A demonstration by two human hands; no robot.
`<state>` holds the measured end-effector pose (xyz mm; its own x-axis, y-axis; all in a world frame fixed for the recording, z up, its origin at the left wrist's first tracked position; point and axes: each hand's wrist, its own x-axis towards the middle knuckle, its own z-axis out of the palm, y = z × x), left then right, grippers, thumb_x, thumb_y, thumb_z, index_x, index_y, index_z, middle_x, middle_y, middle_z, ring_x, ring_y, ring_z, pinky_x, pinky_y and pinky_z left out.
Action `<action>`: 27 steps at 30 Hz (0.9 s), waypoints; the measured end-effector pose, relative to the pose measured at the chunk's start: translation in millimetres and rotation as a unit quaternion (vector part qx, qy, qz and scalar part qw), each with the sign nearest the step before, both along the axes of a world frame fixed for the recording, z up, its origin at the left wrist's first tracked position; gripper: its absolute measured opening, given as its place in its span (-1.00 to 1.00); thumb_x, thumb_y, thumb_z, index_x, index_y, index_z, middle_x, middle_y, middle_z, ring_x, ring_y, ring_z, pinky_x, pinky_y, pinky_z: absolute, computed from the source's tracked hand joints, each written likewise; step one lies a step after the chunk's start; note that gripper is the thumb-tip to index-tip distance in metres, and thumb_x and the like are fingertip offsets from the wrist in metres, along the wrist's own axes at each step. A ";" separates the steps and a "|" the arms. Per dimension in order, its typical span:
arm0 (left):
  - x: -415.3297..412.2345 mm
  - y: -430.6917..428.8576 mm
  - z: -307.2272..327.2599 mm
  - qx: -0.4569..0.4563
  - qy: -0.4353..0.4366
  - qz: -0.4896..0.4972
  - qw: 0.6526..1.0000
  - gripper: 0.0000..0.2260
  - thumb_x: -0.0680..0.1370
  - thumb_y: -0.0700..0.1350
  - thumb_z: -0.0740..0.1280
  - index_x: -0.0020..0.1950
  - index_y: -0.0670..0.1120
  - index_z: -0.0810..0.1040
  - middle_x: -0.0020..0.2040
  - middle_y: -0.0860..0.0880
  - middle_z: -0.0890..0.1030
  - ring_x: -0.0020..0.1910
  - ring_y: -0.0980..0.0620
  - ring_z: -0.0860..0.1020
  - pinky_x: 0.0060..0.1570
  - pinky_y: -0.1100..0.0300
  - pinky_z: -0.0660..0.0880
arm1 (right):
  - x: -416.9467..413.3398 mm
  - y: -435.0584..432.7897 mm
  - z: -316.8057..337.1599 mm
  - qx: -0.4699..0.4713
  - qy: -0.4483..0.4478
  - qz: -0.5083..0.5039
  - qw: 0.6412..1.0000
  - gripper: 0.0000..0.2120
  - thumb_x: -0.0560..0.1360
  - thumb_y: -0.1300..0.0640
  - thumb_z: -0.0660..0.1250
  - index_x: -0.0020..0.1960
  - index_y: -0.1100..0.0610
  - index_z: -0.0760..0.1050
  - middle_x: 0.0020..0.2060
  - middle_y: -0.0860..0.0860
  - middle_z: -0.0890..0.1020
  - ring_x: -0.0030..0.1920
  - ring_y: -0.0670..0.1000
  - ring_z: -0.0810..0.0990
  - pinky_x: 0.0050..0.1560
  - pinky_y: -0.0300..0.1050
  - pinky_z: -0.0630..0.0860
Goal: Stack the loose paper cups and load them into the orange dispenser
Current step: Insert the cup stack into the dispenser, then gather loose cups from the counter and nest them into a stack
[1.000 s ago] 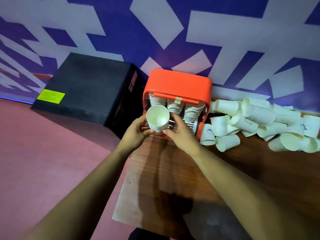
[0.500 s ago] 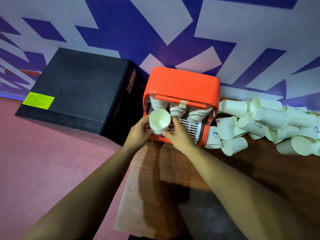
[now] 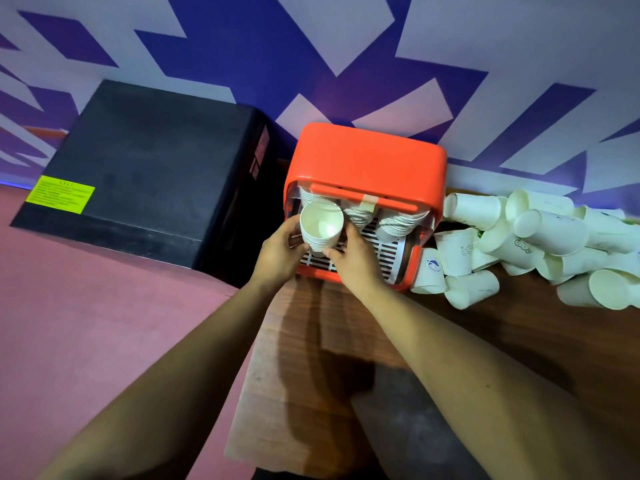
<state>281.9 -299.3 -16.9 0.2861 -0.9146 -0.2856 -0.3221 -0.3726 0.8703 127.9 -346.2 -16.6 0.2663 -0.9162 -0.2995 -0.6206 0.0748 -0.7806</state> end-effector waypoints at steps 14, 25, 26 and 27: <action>-24.3 48.2 25.9 0.043 -0.133 -0.062 0.988 -0.82 0.54 -0.17 0.38 0.13 -0.10 0.55 0.02 -0.01 0.59 -0.08 0.05 0.58 -0.10 0.30 0.42 | -94.5 33.2 51.4 -0.080 0.141 0.123 0.979 -0.56 0.56 0.07 0.28 0.41 0.14 0.36 0.33 0.02 0.41 0.24 0.02 0.48 0.20 -0.14 0.39; -193.8 24.5 20.1 -0.010 -0.081 -0.267 0.960 -0.89 0.53 -0.23 0.36 0.05 -0.16 0.57 -0.05 -0.09 0.62 -0.12 -0.02 0.59 -0.07 0.15 0.50 | -264.9 20.7 1.7 -0.053 0.249 -0.105 0.961 -0.60 0.46 0.14 0.37 0.22 0.34 0.45 0.12 0.29 0.43 0.15 0.32 0.45 0.17 0.12 0.46; -208.4 21.4 15.9 -0.004 -0.080 -0.271 0.959 -0.86 0.53 -0.22 0.36 0.08 -0.15 0.56 0.00 -0.10 0.60 -0.08 -0.03 0.59 -0.01 0.13 0.51 | -269.4 17.0 -2.4 -0.032 0.250 -0.112 0.961 -0.57 0.48 0.09 0.35 0.24 0.32 0.41 0.15 0.28 0.41 0.17 0.32 0.44 0.16 0.10 0.46; -221.8 19.2 12.0 0.002 -0.085 -0.273 0.958 -0.82 0.53 -0.19 0.37 0.13 -0.14 0.55 0.06 -0.11 0.56 -0.02 -0.05 0.58 0.06 0.10 0.51 | -272.8 14.3 -6.1 -0.014 0.251 -0.114 0.961 -0.54 0.50 0.05 0.34 0.27 0.31 0.38 0.18 0.26 0.39 0.19 0.31 0.44 0.14 0.09 0.45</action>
<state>60.1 -280.2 -5.0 -0.1924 -0.9404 -0.2805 -0.6069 -0.1106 0.7870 -144.9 -331.9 -22.7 -0.1145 -0.9434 -0.3111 -0.8894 0.2369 -0.3909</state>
